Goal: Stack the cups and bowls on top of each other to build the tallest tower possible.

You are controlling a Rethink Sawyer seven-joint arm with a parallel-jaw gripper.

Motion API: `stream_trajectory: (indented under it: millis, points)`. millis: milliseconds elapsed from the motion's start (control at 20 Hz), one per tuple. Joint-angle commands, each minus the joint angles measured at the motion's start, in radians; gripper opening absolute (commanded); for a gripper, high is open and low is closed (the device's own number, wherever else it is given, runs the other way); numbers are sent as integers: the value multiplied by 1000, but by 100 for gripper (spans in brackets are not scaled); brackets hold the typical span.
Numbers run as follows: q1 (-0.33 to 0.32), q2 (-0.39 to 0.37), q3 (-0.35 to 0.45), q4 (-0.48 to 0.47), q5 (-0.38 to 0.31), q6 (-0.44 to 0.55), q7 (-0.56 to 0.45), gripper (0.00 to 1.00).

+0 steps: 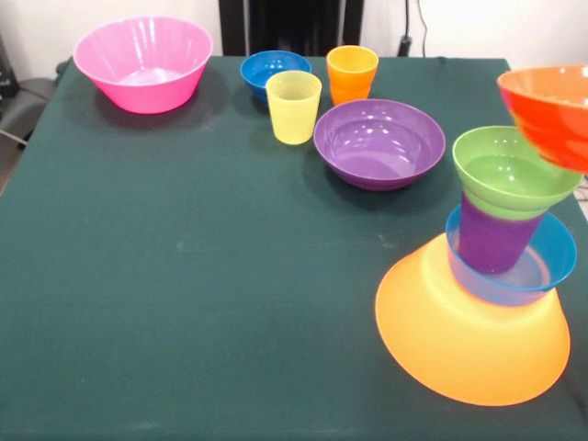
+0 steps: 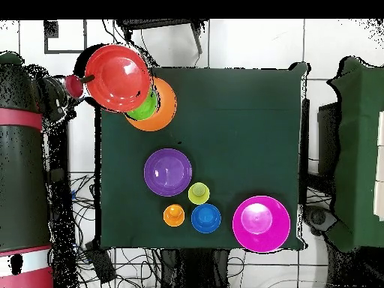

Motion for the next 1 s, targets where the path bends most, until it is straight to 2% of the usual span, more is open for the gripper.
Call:
stream_trajectory:
  millis: [50,500,1000]
  points:
    - [-52,-24,144,156,-44,-63,-228,0]
    - [-62,-56,160,209,-61,-72,-237,0]
    - [-31,-82,160,282,-37,-19,-149,0]
